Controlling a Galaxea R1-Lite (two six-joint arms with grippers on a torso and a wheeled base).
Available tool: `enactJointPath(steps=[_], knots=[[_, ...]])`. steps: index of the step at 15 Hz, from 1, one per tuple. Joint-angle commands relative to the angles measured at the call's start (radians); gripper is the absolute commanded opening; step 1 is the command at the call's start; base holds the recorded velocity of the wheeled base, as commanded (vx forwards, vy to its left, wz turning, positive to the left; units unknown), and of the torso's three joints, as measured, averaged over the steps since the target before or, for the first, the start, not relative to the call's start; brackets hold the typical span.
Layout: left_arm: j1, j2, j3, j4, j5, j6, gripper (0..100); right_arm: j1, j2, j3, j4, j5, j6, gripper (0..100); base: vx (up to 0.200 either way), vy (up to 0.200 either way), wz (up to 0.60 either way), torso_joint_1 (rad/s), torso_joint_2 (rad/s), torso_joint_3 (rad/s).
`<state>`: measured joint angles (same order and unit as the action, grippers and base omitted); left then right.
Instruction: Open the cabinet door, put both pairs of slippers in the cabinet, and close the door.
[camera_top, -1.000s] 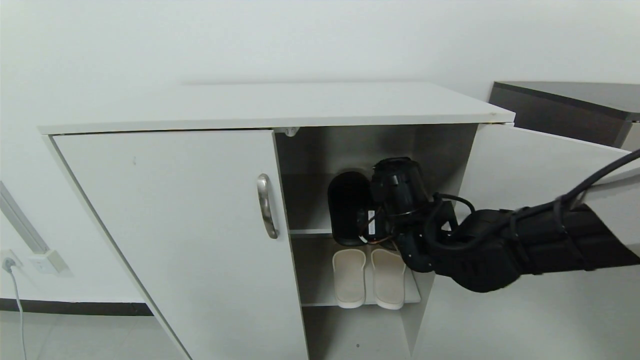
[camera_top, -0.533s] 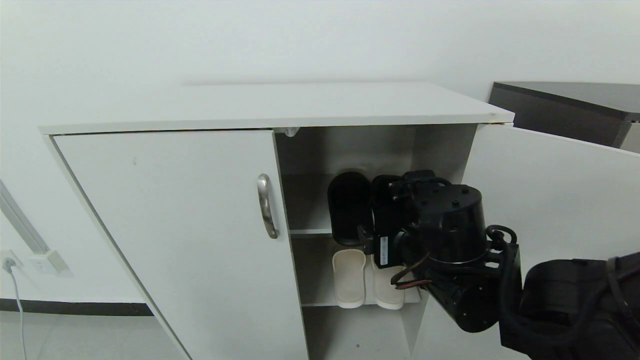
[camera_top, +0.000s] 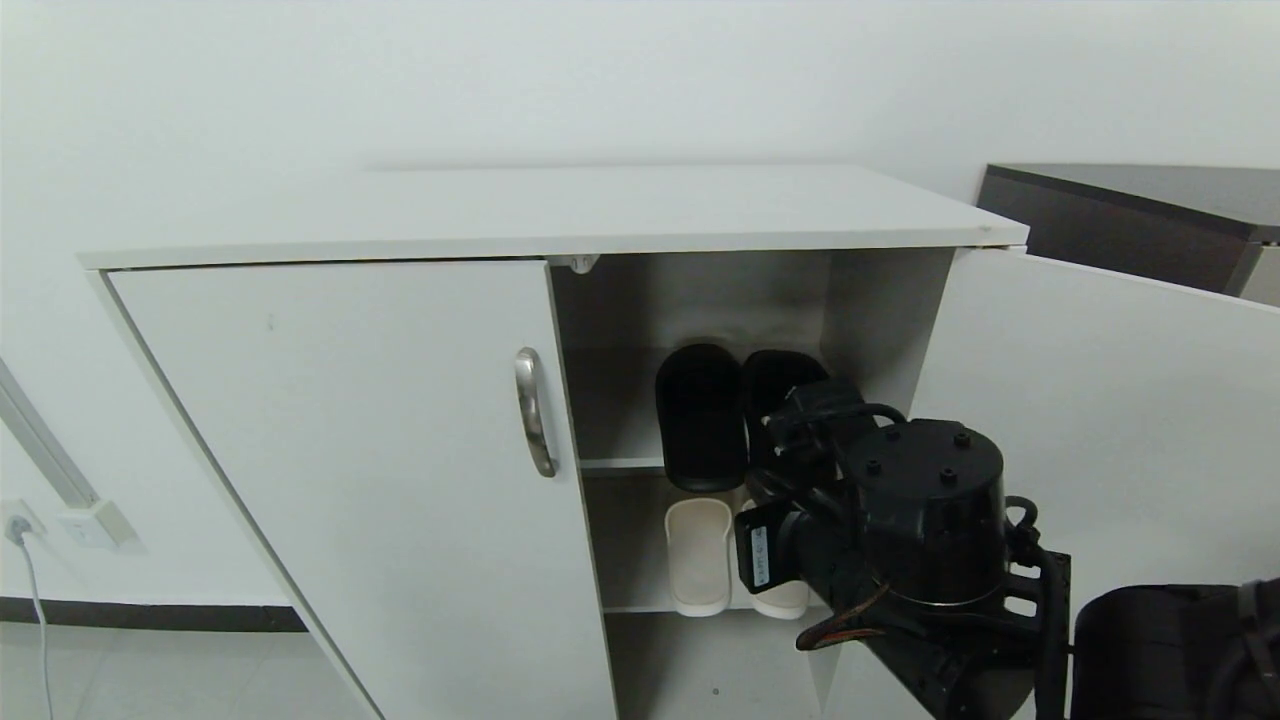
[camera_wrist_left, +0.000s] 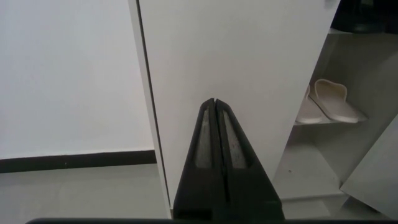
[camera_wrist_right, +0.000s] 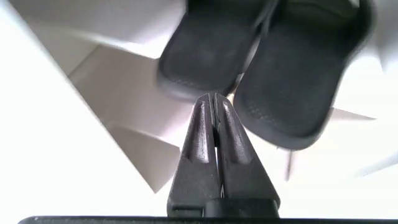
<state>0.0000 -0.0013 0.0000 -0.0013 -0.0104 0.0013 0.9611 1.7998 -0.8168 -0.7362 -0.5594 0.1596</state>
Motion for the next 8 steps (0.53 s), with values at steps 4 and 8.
enactJointPath(steps=[4,8], knots=[[0.000,0.001,0.000,0.000,0.000,-0.001,0,0.002,0.015,0.013,0.000,0.001,0.003,0,-0.200,0.000,0.00,0.011,0.00,0.001],[0.000,0.001,0.000,0.000,0.000,-0.001,0,-0.001,0.016,0.034,0.000,0.001,0.006,0,-0.200,0.000,0.00,0.000,0.00,0.001]])
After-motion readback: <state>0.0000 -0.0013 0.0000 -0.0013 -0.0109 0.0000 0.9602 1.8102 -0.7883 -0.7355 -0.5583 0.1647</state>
